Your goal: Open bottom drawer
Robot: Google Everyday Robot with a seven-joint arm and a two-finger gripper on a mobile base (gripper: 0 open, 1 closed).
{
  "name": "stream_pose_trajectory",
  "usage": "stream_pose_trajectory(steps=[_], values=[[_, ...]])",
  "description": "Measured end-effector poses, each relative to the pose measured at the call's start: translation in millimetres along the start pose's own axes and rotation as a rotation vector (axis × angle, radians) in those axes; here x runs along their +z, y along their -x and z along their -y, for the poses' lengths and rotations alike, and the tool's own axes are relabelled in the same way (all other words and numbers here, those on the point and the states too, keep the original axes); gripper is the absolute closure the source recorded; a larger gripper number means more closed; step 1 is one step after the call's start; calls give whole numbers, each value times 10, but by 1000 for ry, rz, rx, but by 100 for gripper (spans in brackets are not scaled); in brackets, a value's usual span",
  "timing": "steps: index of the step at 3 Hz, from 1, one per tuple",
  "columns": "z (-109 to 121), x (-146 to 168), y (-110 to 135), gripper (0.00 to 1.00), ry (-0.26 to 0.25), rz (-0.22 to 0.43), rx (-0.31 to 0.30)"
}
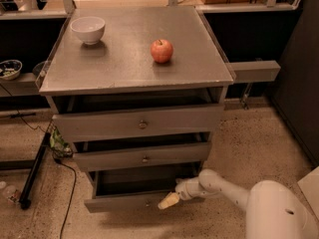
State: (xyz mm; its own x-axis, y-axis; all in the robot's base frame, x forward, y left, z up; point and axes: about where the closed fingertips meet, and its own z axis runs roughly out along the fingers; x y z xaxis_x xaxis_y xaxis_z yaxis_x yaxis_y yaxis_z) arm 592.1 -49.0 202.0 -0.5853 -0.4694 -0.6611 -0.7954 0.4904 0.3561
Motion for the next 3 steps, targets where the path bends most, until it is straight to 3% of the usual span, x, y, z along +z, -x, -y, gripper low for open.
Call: stream_pose_trajectory(steps=[2,3], values=[[23,136,-25,0,-174,-289,-82],[69,153,-140,0,-196,-343,-59]])
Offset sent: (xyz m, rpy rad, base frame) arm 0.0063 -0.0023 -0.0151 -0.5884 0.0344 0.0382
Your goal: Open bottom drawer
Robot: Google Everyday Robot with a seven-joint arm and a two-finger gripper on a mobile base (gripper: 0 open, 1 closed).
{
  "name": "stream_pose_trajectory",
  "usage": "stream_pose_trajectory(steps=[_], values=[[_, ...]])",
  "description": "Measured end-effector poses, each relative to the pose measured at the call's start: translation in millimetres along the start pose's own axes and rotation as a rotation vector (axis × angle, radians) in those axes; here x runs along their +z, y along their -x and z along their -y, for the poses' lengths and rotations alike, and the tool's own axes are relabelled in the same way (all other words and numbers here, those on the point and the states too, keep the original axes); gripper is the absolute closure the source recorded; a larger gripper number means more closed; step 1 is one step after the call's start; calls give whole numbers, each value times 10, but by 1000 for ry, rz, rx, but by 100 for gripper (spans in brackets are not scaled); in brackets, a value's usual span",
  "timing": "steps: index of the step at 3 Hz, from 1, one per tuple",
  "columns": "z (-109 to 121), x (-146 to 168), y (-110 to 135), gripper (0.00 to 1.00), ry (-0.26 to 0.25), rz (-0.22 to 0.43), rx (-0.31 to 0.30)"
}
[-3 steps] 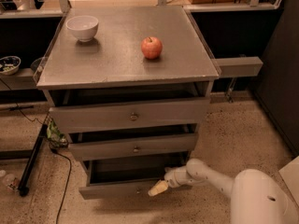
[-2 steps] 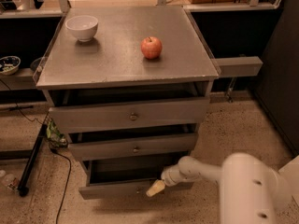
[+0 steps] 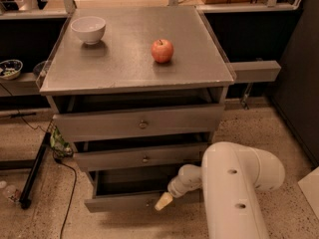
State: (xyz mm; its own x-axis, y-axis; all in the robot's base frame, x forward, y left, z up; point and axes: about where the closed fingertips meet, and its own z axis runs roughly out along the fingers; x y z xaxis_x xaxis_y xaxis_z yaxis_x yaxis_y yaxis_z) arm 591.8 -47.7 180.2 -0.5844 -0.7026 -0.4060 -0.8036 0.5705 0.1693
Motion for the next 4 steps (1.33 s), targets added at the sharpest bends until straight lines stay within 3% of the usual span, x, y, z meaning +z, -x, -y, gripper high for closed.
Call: stream_pose_trajectory(steps=[3,4], values=[[-104,251,-23,0,41,-20,-2],[-104,251,-23,27,42,-20,-2]])
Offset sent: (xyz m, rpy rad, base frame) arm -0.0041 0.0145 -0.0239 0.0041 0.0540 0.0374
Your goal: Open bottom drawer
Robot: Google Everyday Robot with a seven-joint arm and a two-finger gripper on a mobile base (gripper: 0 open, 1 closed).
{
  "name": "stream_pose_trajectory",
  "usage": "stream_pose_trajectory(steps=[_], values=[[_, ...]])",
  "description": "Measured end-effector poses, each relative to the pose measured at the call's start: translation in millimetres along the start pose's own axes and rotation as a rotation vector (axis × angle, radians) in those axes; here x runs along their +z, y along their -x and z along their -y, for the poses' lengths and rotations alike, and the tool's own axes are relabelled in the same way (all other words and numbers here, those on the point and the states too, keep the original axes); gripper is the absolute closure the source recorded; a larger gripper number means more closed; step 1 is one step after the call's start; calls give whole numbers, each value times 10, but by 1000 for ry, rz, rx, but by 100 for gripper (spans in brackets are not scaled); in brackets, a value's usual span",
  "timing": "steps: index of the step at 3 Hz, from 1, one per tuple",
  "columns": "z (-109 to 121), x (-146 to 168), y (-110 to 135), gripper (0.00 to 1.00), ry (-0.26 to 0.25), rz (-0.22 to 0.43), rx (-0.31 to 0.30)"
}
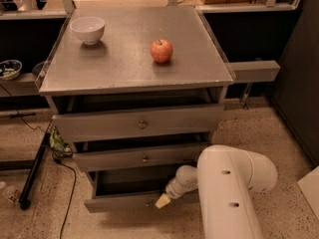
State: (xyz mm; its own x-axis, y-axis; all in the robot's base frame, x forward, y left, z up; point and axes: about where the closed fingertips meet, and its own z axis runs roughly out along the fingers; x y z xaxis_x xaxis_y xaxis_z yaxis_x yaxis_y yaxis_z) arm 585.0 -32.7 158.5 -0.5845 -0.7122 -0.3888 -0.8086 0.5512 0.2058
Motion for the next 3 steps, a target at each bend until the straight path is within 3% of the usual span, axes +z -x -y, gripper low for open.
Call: stream_pose_trajectory(steps=[3], values=[[1,-4,2,97,0,0,0]])
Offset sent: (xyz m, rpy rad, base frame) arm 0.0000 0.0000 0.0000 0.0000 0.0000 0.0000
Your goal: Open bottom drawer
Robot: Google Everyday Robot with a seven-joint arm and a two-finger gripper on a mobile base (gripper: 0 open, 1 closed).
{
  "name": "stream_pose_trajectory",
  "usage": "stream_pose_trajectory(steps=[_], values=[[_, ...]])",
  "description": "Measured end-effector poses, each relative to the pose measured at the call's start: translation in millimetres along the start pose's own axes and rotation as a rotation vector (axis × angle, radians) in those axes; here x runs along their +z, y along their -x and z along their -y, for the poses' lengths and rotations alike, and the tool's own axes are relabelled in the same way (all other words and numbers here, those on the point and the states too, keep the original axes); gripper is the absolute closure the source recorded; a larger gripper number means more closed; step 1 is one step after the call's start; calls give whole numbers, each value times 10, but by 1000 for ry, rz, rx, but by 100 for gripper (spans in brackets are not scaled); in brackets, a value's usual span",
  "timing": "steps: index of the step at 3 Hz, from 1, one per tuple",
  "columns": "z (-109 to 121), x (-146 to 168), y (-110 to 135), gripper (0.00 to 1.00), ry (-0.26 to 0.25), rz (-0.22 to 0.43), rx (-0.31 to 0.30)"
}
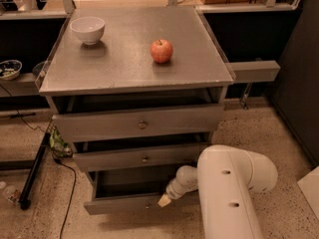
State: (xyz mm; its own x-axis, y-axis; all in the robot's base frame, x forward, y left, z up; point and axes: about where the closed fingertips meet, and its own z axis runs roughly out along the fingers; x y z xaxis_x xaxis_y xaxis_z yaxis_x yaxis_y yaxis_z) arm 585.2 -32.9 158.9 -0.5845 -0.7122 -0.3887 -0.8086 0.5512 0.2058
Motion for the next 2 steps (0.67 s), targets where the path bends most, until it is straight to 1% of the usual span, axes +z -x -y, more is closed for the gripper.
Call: stream_pose_trajectory(steps=[1,2], values=[[54,-32,10,100,0,0,0],[71,-39,11,100,0,0,0]])
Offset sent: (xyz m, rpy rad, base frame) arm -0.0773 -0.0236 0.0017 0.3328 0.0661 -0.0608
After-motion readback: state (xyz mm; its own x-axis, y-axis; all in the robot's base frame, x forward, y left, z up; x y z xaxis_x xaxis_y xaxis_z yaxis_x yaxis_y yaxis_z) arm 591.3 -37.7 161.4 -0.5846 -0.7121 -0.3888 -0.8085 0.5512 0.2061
